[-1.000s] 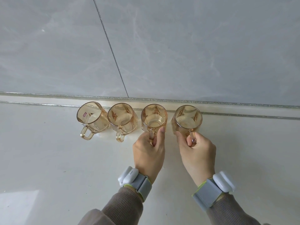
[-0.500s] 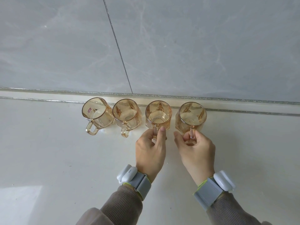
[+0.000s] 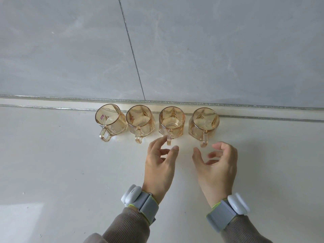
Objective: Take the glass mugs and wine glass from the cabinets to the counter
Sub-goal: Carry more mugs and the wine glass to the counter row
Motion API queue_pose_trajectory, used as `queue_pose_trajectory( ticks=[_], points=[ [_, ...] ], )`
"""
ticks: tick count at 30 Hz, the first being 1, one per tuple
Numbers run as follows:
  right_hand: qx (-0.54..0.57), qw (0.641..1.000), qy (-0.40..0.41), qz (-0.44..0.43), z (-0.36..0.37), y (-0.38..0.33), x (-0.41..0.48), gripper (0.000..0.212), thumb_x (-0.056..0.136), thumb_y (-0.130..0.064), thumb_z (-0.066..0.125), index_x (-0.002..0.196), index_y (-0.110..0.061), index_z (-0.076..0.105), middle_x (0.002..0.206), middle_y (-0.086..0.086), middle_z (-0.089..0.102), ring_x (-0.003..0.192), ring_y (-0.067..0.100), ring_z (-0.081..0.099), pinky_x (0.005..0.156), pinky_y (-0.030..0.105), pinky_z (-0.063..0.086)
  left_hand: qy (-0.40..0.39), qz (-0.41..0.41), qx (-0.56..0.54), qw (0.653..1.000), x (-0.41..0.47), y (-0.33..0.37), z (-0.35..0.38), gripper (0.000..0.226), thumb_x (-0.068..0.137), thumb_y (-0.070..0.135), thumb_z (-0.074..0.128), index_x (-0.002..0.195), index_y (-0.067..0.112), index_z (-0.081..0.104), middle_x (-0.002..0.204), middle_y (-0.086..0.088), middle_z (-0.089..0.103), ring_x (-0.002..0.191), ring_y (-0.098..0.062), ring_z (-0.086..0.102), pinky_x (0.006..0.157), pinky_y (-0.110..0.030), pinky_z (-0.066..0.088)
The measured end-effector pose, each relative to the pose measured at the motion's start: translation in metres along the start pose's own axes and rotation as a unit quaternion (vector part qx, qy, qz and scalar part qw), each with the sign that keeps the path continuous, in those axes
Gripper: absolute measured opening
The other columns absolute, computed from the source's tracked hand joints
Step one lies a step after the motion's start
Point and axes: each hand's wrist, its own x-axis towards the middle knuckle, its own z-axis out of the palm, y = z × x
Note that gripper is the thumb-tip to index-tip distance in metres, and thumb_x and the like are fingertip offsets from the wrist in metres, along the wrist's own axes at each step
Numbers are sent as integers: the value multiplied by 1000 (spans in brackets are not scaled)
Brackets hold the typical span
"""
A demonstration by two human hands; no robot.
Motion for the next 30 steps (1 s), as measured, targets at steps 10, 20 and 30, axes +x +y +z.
queue_pose_trajectory(
  ticks=[10, 20, 30],
  points=[
    [26, 966, -124, -224, -9, -103, -24, 38, 93, -21, 60, 127, -5, 62, 129, 6, 62, 122, 25, 58, 104, 31, 48, 51, 30, 14, 998, -36, 53, -59, 22, 97, 33, 63, 119, 34, 60, 126, 4, 57, 103, -20, 67, 86, -36, 57],
    [76, 914, -246, -313, -19, -243, -97, 48, 102, -34, 47, 145, -15, 54, 158, 2, 43, 149, 19, 37, 115, 39, 41, 147, 131, 71, 978, -124, 143, -191, 33, 100, 36, 60, 133, 31, 59, 142, 13, 47, 131, -8, 50, 94, -13, 39],
    [206, 802, -360, -431, -5, -406, -212, 53, 104, -43, 37, 151, -21, 47, 165, -4, 35, 156, 10, 22, 121, 36, 29, 353, 195, 140, 904, -260, 215, -351, 72, 80, 74, 44, 142, 39, 52, 154, 17, 40, 144, -3, 37, 106, -19, 30]
  ],
)
